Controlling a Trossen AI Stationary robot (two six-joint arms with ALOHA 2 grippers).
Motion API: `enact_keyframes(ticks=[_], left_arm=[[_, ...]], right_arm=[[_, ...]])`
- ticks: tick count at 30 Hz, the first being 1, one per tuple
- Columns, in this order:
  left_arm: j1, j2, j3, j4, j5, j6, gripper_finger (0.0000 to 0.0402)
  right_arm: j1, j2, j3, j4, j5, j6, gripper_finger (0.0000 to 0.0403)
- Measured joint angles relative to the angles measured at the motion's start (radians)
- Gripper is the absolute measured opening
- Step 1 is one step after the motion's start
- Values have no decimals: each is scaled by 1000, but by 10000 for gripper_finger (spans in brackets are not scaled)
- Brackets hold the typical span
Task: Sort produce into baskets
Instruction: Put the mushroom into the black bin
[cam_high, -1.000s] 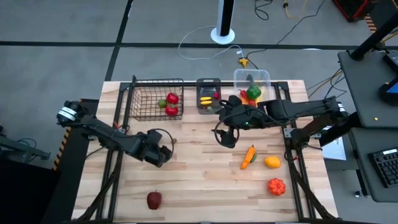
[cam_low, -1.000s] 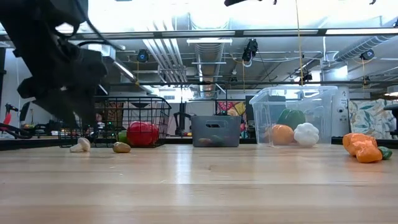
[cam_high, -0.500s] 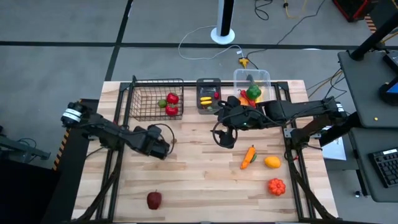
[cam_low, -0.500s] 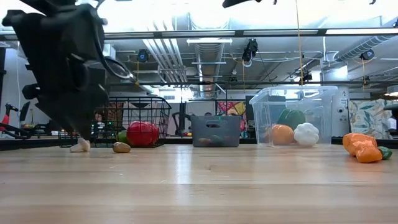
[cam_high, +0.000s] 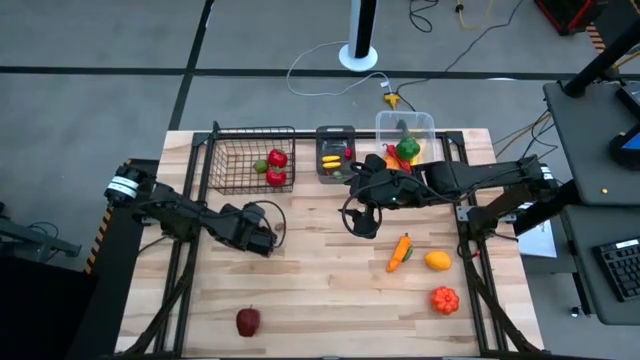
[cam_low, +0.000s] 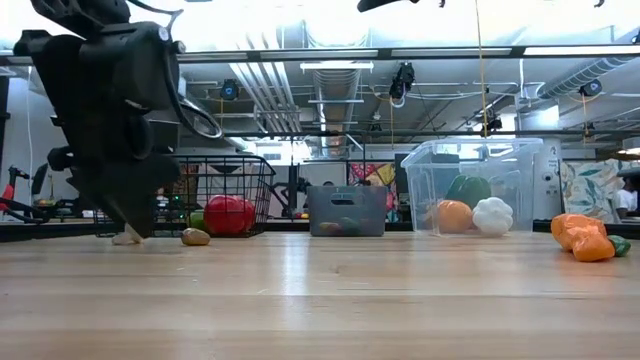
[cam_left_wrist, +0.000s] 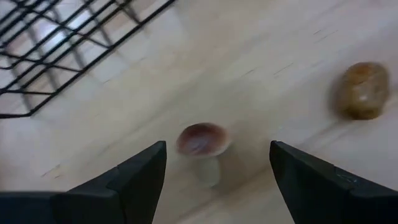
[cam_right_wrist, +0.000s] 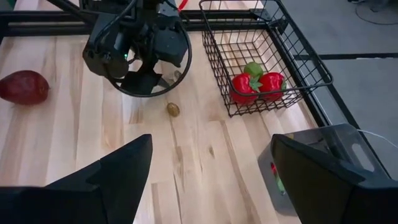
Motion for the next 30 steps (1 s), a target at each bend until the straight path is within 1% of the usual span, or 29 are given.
enact_keyframes(ticks=[4,7,12,18,22,25,30], left_arm=[[12,1,0,14,0,10,253],[18,1,0,14,0,10,234],[19,10,0,15,0,11,187],[21,37,0,15,-9,11,128],[21,52,0,15,-14,11,96],[21,55,1,16,-14,10,86],[13,32,5,18,13,21,83]], right_arm=[[0,0,-3,2,0,0,317],[0,0,-10,2,0,2,320],[0,0,-22,1,0,5,322],[0,0,-30,1,0,7,316],[0,0,-30,1,0,6,313],[0,0,-30,1,0,3,313],[0,0,-30,1,0,2,313]])
